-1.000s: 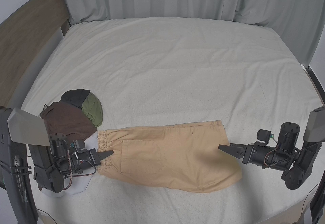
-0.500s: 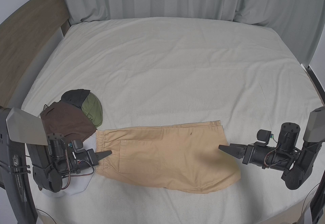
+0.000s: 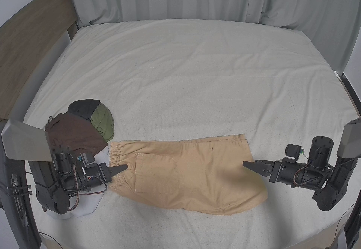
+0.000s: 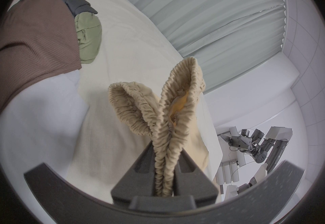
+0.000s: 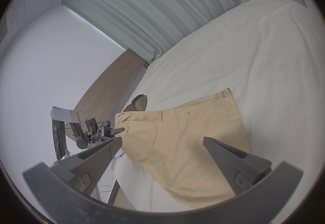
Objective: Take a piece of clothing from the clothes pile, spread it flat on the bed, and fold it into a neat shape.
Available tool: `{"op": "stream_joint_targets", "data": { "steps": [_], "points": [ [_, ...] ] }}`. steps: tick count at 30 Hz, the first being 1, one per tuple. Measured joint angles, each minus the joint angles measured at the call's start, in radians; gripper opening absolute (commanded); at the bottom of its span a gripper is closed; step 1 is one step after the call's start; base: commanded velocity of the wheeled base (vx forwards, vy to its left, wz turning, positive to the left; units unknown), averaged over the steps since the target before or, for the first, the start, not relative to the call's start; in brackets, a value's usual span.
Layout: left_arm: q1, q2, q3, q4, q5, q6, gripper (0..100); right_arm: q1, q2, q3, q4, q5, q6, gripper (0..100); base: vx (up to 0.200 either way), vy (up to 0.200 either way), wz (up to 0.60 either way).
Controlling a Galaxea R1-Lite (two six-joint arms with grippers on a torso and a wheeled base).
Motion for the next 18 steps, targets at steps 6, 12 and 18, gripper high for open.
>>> {"op": "stream_joint_targets", "data": {
  "steps": [6,12,18],
  "points": [
    [-0.03,-0.04,0.009,0.0,0.005,-0.02,0,-0.001,-0.001,0.0,0.0,0.0,0.0,100,0.0,0.0,0.0],
    [-0.068,-0.073,0.009,0.0,0.022,-0.076,0,0.0,-0.001,0.001,0.0,0.0,0.0,100,0.0,0.0,0.0],
    [-0.089,-0.087,0.0,0.0,0.034,-0.112,0,0.0,-0.002,0.0,0.0,0.0,0.0,100,0.0,0.0,0.0]
  ]
}}
